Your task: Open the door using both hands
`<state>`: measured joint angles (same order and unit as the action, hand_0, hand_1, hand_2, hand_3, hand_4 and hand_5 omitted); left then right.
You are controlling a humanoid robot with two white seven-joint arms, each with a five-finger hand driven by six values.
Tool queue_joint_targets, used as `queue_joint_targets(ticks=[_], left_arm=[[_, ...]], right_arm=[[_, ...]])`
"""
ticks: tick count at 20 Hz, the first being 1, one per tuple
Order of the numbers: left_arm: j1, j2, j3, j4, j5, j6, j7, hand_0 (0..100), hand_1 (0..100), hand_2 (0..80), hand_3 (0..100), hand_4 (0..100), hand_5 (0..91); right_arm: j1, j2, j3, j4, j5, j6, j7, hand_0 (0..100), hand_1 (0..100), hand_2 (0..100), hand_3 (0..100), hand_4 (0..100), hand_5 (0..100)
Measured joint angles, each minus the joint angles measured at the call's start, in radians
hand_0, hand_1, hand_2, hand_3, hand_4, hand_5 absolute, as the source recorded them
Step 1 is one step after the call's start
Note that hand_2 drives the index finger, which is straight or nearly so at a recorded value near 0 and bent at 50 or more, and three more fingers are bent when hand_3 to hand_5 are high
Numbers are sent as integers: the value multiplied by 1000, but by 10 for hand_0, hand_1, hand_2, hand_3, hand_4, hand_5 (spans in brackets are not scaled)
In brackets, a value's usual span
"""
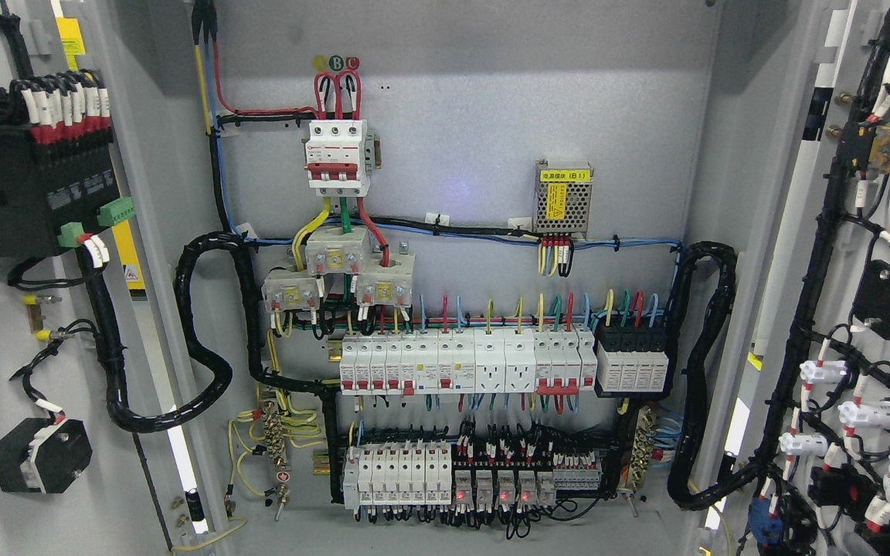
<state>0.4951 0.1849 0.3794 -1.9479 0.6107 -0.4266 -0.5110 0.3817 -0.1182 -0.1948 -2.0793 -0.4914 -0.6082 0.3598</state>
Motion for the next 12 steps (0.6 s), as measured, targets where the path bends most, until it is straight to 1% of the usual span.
queue_joint_targets(ticks=[7, 10, 12], left_arm=[[-21, 45, 106, 75, 53, 19, -114, 120, 556, 0, 0, 0, 0], [-38, 74, 136, 112, 91, 65, -133, 120, 556, 0, 0, 0, 0], [-46, 95, 152, 134, 128, 107, -139, 120, 556, 0, 0, 0, 0]], right_arm=[[8, 3, -32, 1, -2, 0, 0, 0, 500, 40, 0, 0, 0], [9, 4, -45, 3, -2, 4, -4, 0, 500, 40, 0, 0, 0], [8, 5, -53, 6, -3, 7, -4, 0, 500, 40, 0, 0, 0]])
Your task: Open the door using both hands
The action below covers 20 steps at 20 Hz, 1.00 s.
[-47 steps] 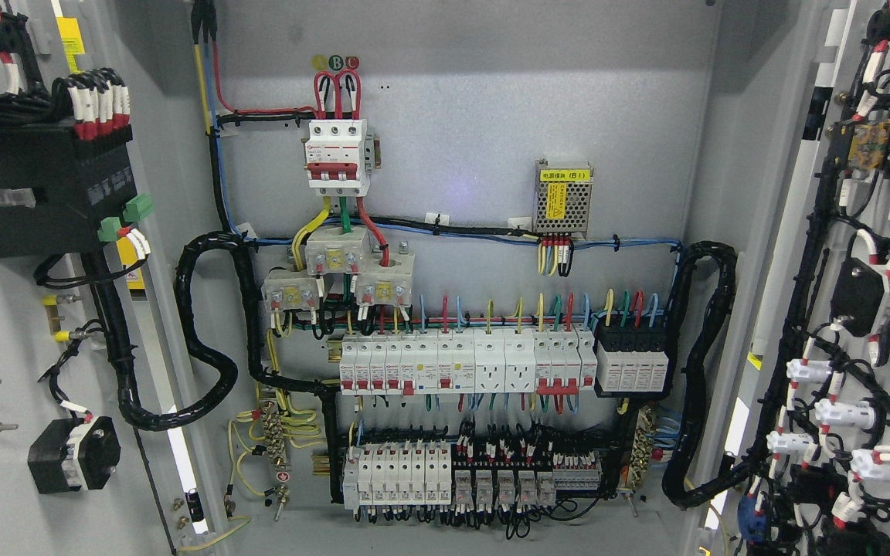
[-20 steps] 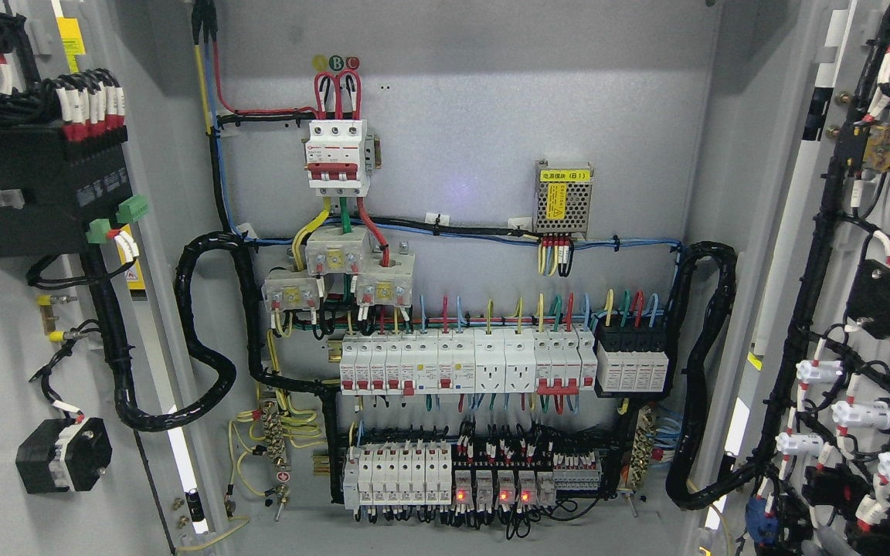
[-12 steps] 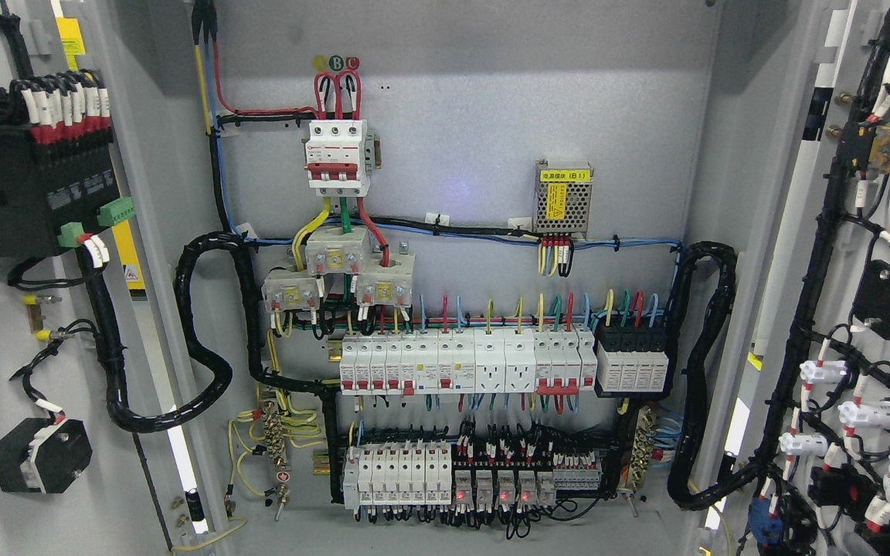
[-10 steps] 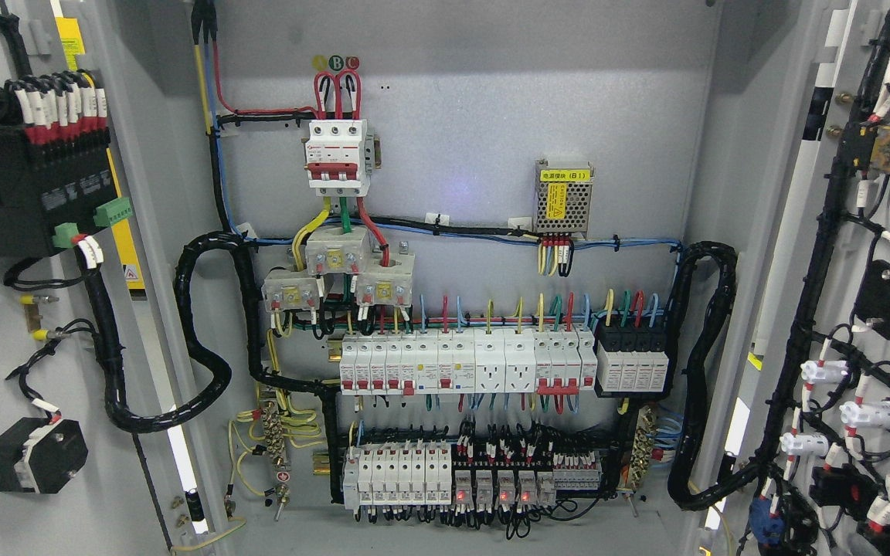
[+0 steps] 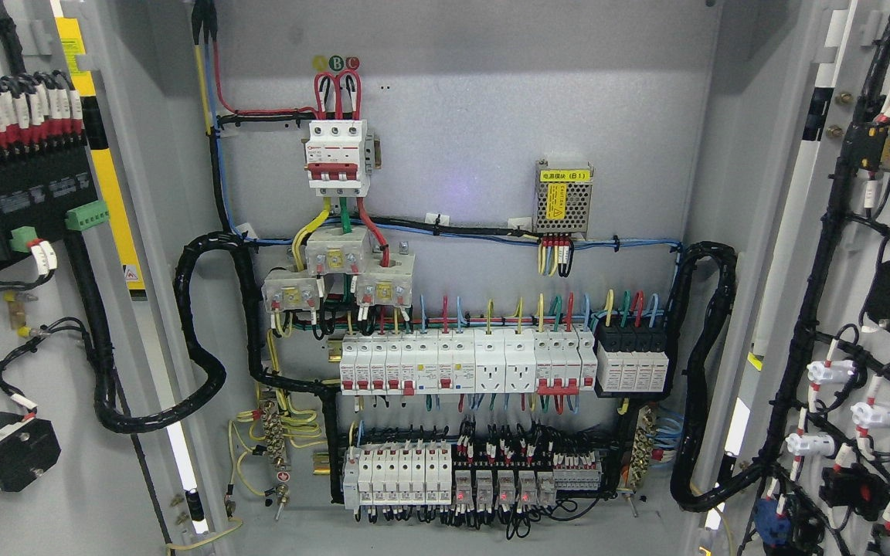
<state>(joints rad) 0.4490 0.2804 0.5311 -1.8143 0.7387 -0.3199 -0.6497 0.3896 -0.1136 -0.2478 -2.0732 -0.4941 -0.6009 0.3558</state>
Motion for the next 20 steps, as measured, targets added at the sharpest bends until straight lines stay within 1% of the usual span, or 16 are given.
queue_joint_targets(ticks=[2, 5, 11, 15, 20], left_arm=[[-9, 21, 14, 22, 34, 44, -6, 120, 556, 0, 0, 0, 0], [-31, 50, 30, 51, 70, 80, -31, 120, 556, 0, 0, 0, 0], [-80, 98, 52, 106, 106, 135, -67, 120, 556, 0, 0, 0, 0], [-101, 132, 61, 144, 136, 149, -89, 120, 556, 0, 0, 0, 0], [-117, 178, 68, 195, 173, 153, -95, 120, 556, 0, 0, 0, 0]], right_arm=[[-2, 0, -6, 3, 0, 2, 0, 0, 500, 40, 0, 0, 0], [-5, 1, -15, 6, -11, 3, 0, 0, 500, 40, 0, 0, 0], [-8, 1, -34, 10, -55, 5, -2, 0, 500, 40, 0, 0, 0], [-9, 1, -48, 13, -70, 5, -2, 0, 500, 40, 0, 0, 0], [-9, 1, -63, 22, -78, 7, 0, 0, 500, 40, 0, 0, 0]])
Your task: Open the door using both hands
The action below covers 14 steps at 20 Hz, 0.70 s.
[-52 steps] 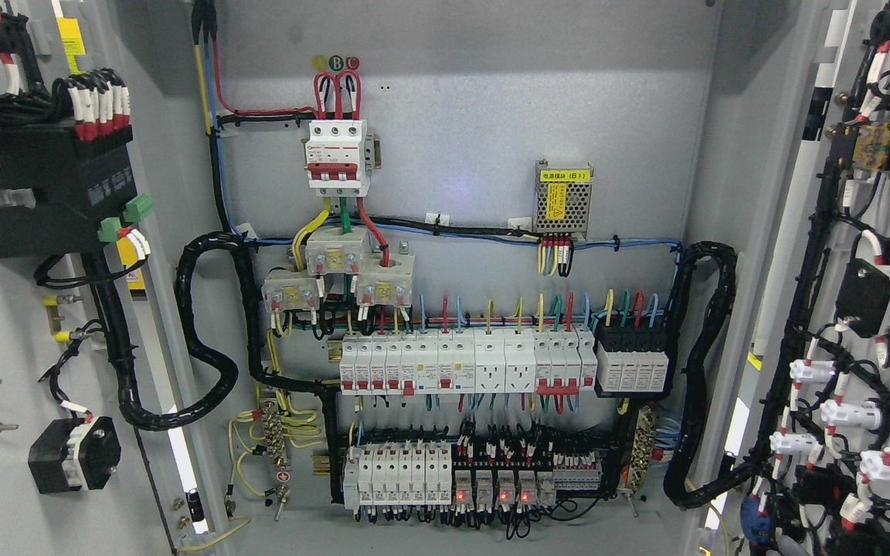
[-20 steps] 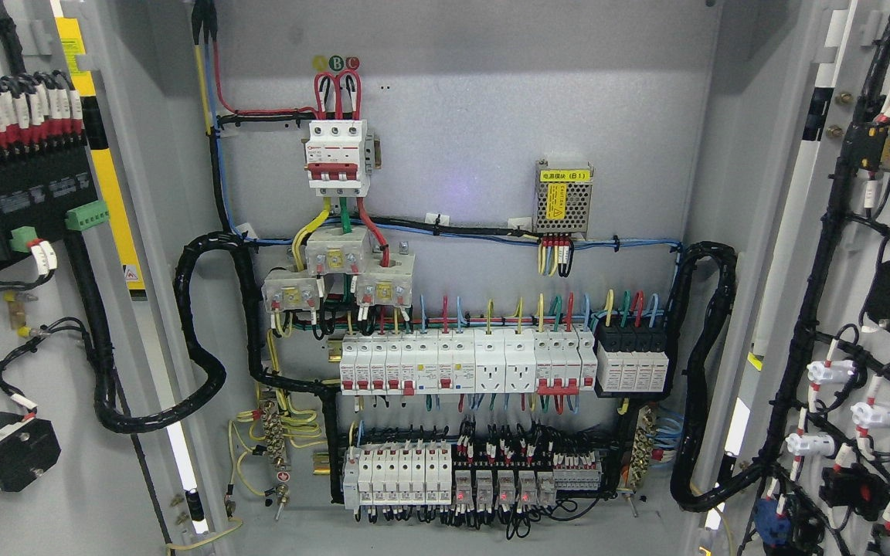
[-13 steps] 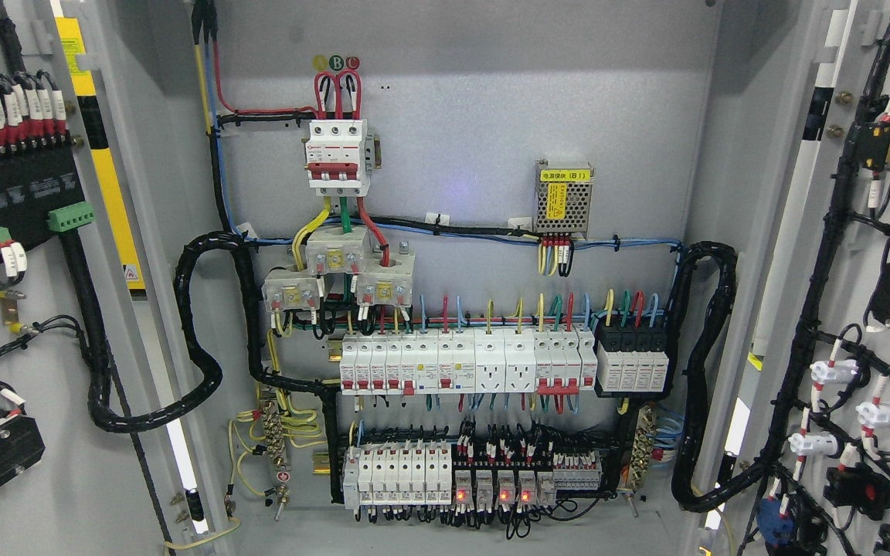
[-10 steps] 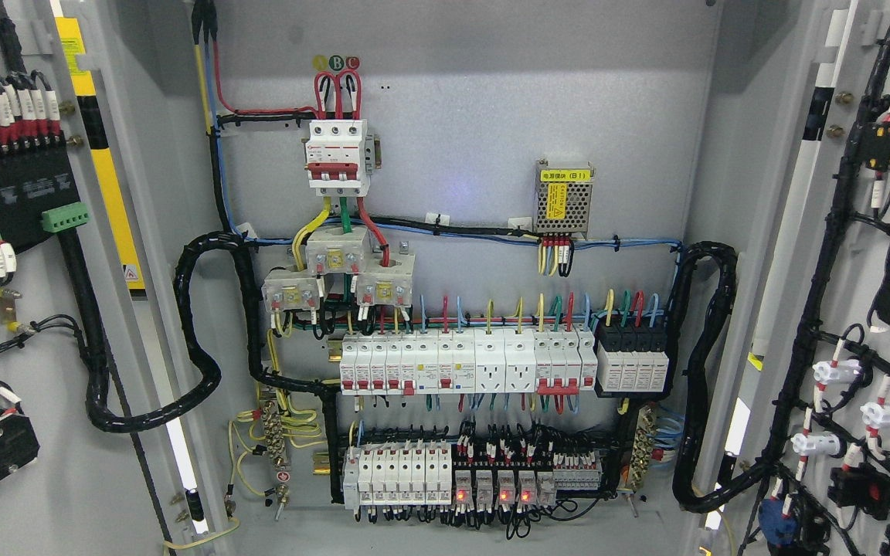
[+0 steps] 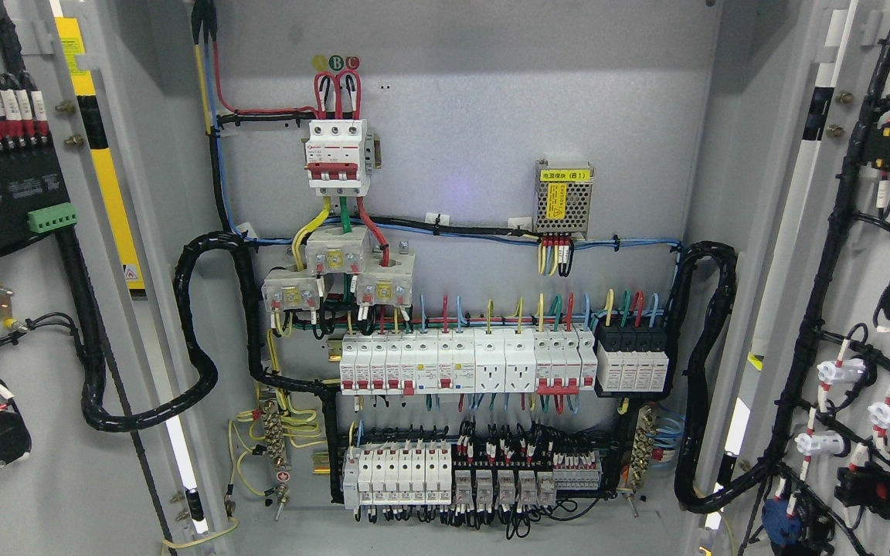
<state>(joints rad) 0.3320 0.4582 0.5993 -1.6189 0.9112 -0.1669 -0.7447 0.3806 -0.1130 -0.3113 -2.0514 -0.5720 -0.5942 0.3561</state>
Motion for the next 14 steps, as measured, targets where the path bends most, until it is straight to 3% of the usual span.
queue_joint_targets(ticks=[14], left_arm=[[-34, 82, 7, 108, 24, 3, -3, 120, 556, 0, 0, 0, 0]], right_arm=[[-6, -1, -32, 32, -8, 0, 3, 0, 500, 40, 0, 0, 0]])
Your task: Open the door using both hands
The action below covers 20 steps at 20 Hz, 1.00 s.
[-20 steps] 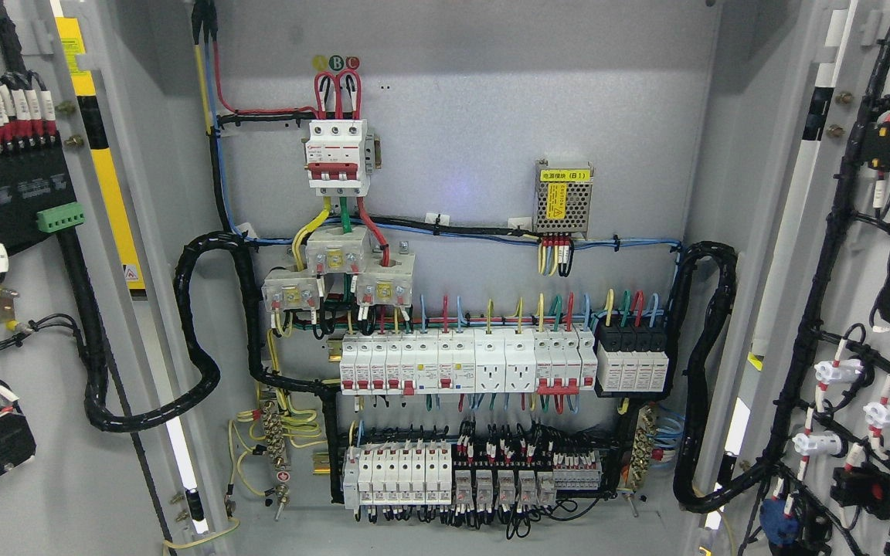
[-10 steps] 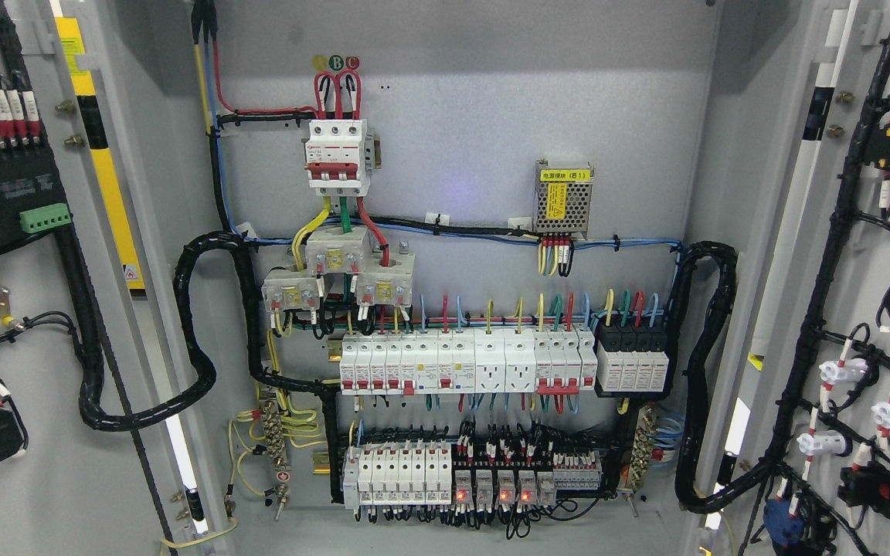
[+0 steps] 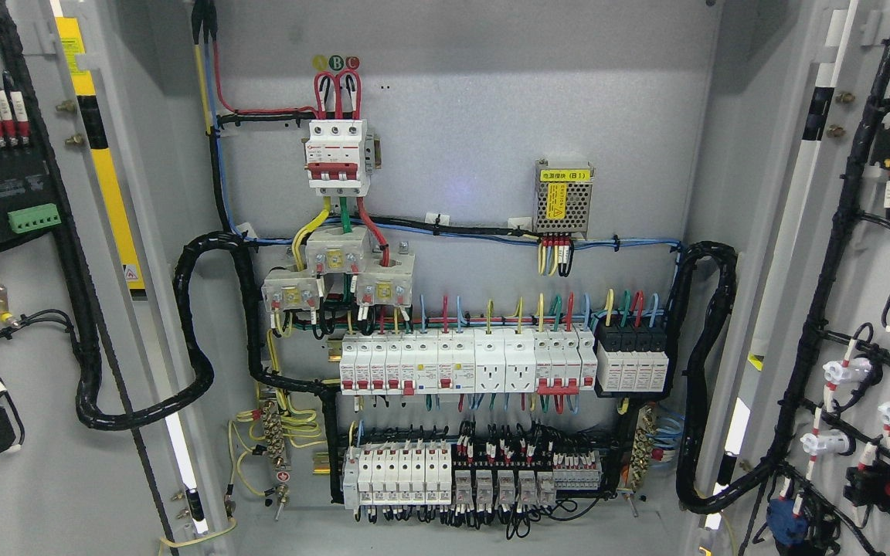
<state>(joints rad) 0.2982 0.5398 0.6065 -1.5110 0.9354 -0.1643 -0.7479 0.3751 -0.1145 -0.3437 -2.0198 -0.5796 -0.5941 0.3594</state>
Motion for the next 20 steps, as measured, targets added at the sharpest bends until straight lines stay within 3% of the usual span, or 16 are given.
queue_joint_targets(ticks=[11, 20], left_arm=[[0, 16, -10, -10, 2, 1, -1, 120, 556, 0, 0, 0, 0], [12, -7, -62, -118, -6, 4, 9, 120, 556, 0, 0, 0, 0]], right_arm=[[2, -12, 27, -16, -8, -10, 0, 0, 500, 40, 0, 0, 0], [8, -33, 130, -26, 17, -9, 4, 0, 500, 40, 0, 0, 0]])
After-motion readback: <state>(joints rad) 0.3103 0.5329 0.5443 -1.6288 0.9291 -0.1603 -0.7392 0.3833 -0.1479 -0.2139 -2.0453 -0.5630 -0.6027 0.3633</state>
